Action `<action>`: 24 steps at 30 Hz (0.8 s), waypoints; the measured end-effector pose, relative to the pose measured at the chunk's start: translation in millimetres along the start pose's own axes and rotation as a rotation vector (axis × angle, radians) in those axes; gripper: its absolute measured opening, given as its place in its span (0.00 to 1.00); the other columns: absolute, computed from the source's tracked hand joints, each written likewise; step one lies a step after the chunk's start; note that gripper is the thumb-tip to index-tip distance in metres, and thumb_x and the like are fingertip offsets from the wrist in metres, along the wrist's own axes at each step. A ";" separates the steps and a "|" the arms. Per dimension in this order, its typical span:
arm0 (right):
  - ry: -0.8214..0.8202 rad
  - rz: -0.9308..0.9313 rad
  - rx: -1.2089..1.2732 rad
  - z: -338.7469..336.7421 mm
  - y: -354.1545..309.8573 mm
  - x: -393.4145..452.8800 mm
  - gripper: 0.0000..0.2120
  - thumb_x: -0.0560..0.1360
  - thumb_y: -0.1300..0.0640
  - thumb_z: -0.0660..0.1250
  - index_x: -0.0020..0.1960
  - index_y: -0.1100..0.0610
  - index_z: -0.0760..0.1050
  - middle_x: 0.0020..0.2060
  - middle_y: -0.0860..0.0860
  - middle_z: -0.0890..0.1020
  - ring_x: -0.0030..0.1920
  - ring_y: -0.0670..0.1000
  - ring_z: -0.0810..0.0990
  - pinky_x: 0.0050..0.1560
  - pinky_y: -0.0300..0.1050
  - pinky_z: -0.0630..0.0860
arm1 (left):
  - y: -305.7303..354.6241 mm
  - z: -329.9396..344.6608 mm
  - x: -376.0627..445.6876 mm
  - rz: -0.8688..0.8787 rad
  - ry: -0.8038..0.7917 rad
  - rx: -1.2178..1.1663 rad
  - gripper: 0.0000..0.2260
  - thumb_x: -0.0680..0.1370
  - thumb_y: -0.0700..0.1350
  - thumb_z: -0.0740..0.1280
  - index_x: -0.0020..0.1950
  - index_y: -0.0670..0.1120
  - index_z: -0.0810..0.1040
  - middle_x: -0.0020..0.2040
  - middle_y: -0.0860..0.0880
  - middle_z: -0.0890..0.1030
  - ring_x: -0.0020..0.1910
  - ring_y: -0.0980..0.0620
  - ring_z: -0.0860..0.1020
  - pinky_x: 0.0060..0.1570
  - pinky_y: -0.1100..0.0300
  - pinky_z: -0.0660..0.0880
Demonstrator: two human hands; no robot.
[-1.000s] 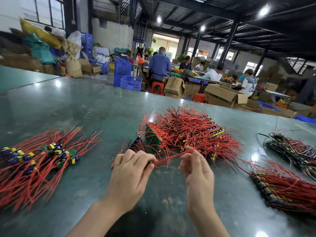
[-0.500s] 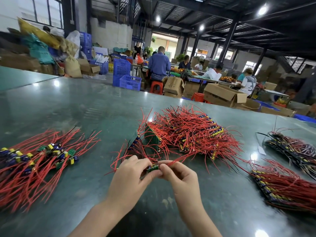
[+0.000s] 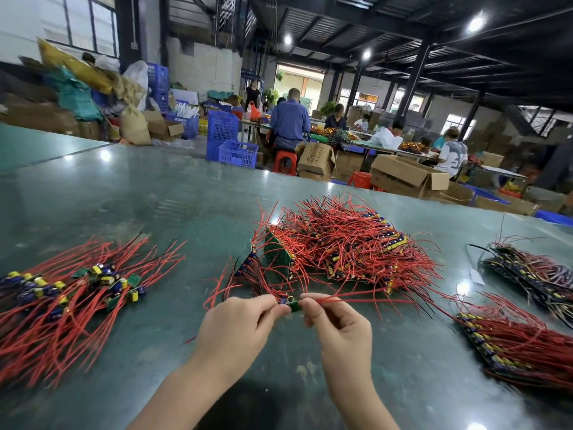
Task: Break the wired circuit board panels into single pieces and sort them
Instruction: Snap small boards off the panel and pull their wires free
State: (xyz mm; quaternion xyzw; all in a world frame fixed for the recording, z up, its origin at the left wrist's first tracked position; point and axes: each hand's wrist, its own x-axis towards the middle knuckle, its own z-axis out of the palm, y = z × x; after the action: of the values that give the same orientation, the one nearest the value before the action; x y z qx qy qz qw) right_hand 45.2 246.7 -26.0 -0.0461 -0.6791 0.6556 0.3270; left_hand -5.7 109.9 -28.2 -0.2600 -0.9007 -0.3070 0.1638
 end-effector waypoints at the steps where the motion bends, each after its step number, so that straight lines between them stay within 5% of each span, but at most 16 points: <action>1: -0.012 0.028 0.009 -0.7 0.5 1.3 0.10 0.72 0.68 0.69 0.37 0.55 0.83 0.27 0.51 0.80 0.30 0.43 0.75 0.35 0.33 0.73 | 0.6 -3.2 1.4 -0.007 -0.014 0.009 0.21 0.76 0.66 0.54 0.36 0.50 0.70 0.27 0.51 0.71 0.32 0.51 0.71 0.33 0.57 0.68; 7: -0.011 0.281 0.182 0.3 4.0 8.6 0.12 0.77 0.58 0.63 0.40 0.60 0.83 0.32 0.54 0.82 0.31 0.45 0.77 0.35 0.35 0.77 | -17.2 -52.4 8.0 -0.121 -0.187 -0.036 0.15 0.80 0.55 0.56 0.38 0.53 0.76 0.31 0.55 0.74 0.36 0.58 0.74 0.39 0.59 0.69; 14: -0.106 0.327 0.062 5.7 7.7 2.4 0.15 0.80 0.60 0.60 0.41 0.61 0.82 0.31 0.54 0.81 0.28 0.46 0.75 0.31 0.35 0.73 | -146.4 -105.1 1.3 -0.456 0.157 0.425 0.16 0.77 0.57 0.58 0.31 0.54 0.74 0.30 0.51 0.76 0.34 0.44 0.78 0.38 0.56 0.76; 18: -0.141 0.324 0.040 7.3 7.1 0.6 0.15 0.80 0.61 0.60 0.41 0.62 0.82 0.29 0.52 0.80 0.27 0.45 0.75 0.30 0.34 0.72 | -206.3 -104.4 -10.8 -0.682 0.078 0.434 0.13 0.73 0.52 0.67 0.30 0.49 0.74 0.28 0.44 0.77 0.34 0.42 0.78 0.41 0.47 0.79; 21: -0.168 0.325 0.012 7.3 7.8 0.5 0.15 0.80 0.61 0.60 0.41 0.63 0.82 0.28 0.51 0.80 0.27 0.45 0.74 0.30 0.34 0.72 | -188.3 -94.6 -16.2 -0.643 -0.005 0.586 0.14 0.67 0.51 0.74 0.34 0.45 0.71 0.34 0.42 0.75 0.41 0.38 0.75 0.43 0.45 0.76; 24: -0.184 0.314 -0.020 8.0 9.9 -0.5 0.15 0.80 0.61 0.60 0.41 0.62 0.82 0.29 0.52 0.81 0.28 0.45 0.74 0.31 0.35 0.72 | -133.6 -88.1 -18.1 -0.372 0.113 0.591 0.22 0.61 0.46 0.79 0.51 0.41 0.79 0.47 0.39 0.80 0.48 0.34 0.74 0.46 0.41 0.74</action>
State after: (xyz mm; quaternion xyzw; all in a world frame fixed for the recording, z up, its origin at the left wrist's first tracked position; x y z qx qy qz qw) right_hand 37.9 240.9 -34.7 -0.0945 -0.6970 0.6934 0.1564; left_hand -55.1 -43.3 -32.2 -0.0154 -0.9721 -0.0716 0.2230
